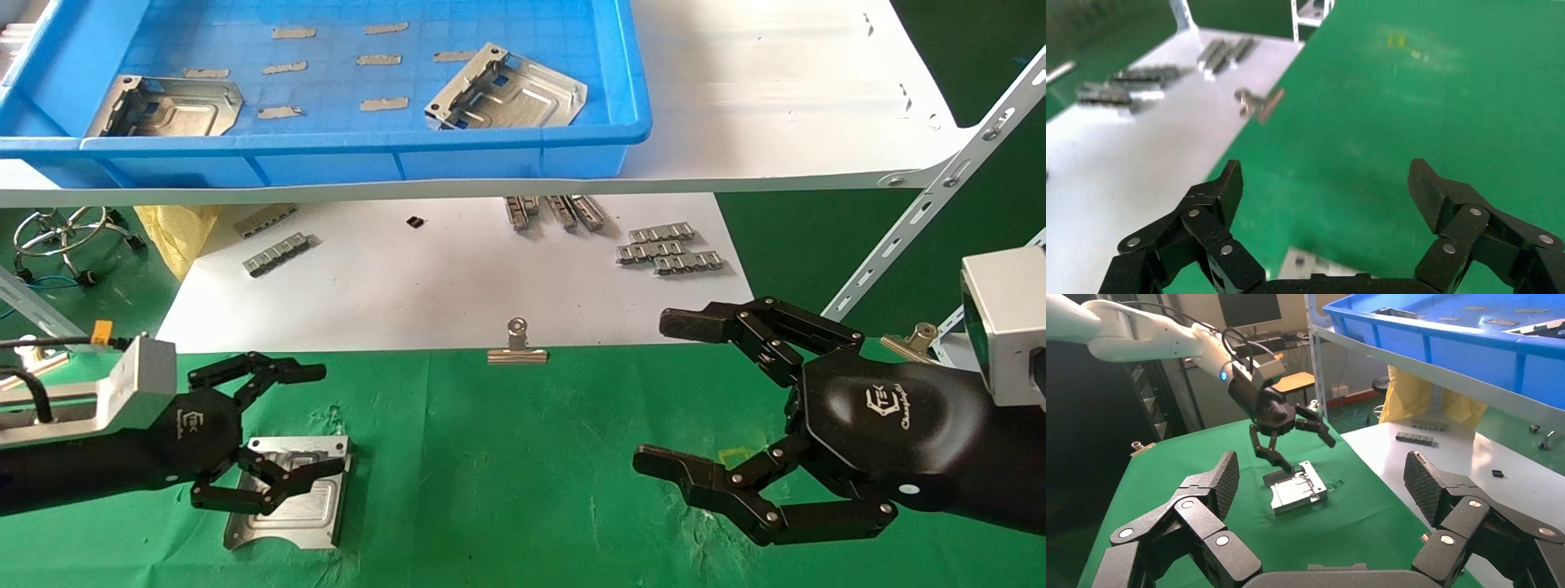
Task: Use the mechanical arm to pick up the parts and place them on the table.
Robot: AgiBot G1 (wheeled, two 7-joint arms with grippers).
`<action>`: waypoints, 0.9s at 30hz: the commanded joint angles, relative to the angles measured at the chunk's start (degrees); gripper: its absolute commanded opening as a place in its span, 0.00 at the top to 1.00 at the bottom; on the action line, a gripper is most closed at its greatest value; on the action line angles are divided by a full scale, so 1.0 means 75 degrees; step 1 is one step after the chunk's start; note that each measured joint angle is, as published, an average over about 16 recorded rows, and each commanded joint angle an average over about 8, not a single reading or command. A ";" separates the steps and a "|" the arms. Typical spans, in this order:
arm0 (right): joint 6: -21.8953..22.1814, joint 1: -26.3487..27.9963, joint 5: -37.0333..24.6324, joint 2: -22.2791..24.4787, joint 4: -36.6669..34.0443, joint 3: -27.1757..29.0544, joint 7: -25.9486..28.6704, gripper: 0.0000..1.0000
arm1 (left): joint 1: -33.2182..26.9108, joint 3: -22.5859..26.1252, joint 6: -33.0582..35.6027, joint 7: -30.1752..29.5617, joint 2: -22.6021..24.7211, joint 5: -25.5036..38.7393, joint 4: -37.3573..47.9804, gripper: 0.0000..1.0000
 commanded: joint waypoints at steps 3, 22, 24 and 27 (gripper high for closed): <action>0.0000 0.0000 0.0000 0.0000 0.0000 0.0000 0.0000 0.00 | 0.0209 -0.0297 -0.0053 -0.0379 -0.0087 -0.0073 -0.0539 0.00; 0.0000 0.0000 0.0000 0.0000 0.0000 0.0000 0.0000 0.00 | 0.1204 -0.1709 -0.0304 -0.2181 -0.0500 -0.0420 -0.3101 0.00; 0.0000 0.0000 0.0000 0.0000 0.0000 0.0000 0.0000 0.00 | 0.1308 -0.1857 -0.0330 -0.2370 -0.0543 -0.0456 -0.3370 0.00; 0.0000 0.0000 0.0000 0.0000 0.0000 0.0000 0.0000 0.00 | 0.1465 -0.2080 -0.0370 -0.2655 -0.0609 -0.0511 -0.3775 0.00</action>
